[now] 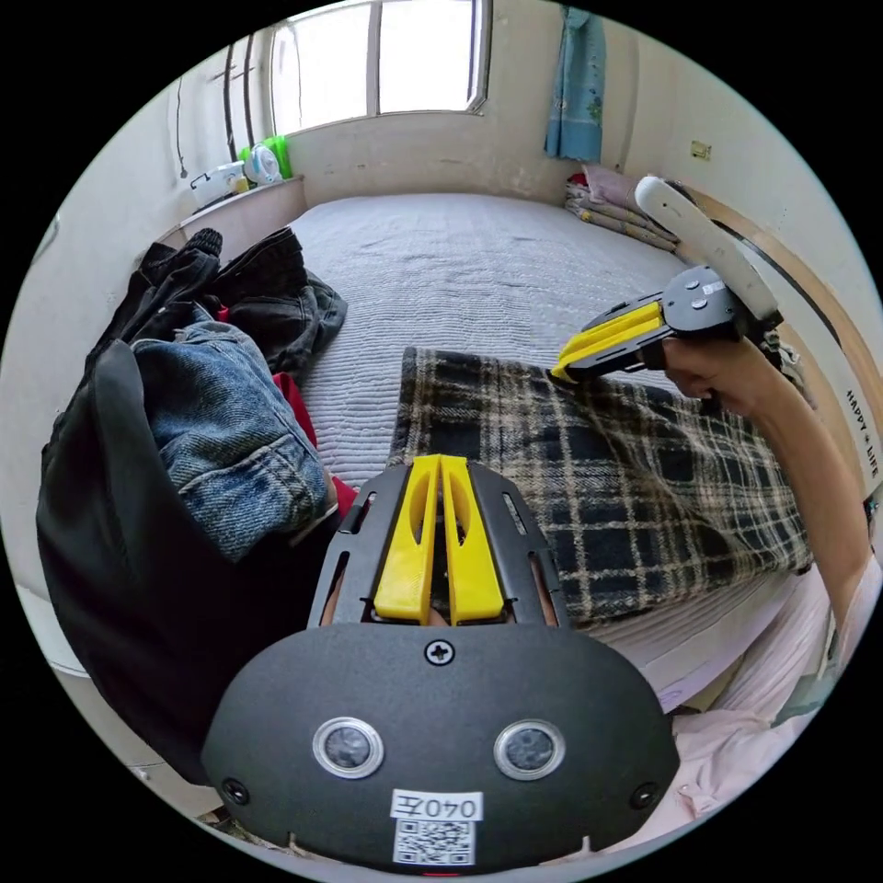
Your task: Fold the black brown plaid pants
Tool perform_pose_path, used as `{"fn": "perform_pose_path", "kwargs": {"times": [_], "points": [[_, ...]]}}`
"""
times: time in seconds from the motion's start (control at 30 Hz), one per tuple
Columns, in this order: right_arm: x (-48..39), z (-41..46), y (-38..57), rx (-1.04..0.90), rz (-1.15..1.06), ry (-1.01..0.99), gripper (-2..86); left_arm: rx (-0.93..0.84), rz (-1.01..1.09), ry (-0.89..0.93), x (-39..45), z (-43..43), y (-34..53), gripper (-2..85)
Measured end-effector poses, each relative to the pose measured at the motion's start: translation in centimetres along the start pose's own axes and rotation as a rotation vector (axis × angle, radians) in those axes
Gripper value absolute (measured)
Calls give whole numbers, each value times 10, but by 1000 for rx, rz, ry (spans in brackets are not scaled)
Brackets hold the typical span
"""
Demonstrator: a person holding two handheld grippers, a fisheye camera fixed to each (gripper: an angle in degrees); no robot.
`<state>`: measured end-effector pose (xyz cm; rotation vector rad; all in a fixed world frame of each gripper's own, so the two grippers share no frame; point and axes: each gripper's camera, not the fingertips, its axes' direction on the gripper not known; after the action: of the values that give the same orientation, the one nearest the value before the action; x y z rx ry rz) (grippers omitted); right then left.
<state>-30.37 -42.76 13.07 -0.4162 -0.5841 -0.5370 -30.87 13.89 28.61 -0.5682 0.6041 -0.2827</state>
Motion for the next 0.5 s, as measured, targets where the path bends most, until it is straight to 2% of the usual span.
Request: {"fn": "perform_pose_path", "kwargs": {"times": [0.13,0.23,0.33,0.5], "points": [[-1,-28,50,80,102,73,-4,-54,73,-69,9,6,-4,-9],[-8,-15,70,1,82,109,-8,-212,157,-100,11,29,-6,-9],[-24,24,72,-132,-33,158,-9,-266,161,-25,-4,34,-6,-8],[-40,44,66,-171,-109,232,-10,-310,145,50,-21,35,-11,-9]]}}
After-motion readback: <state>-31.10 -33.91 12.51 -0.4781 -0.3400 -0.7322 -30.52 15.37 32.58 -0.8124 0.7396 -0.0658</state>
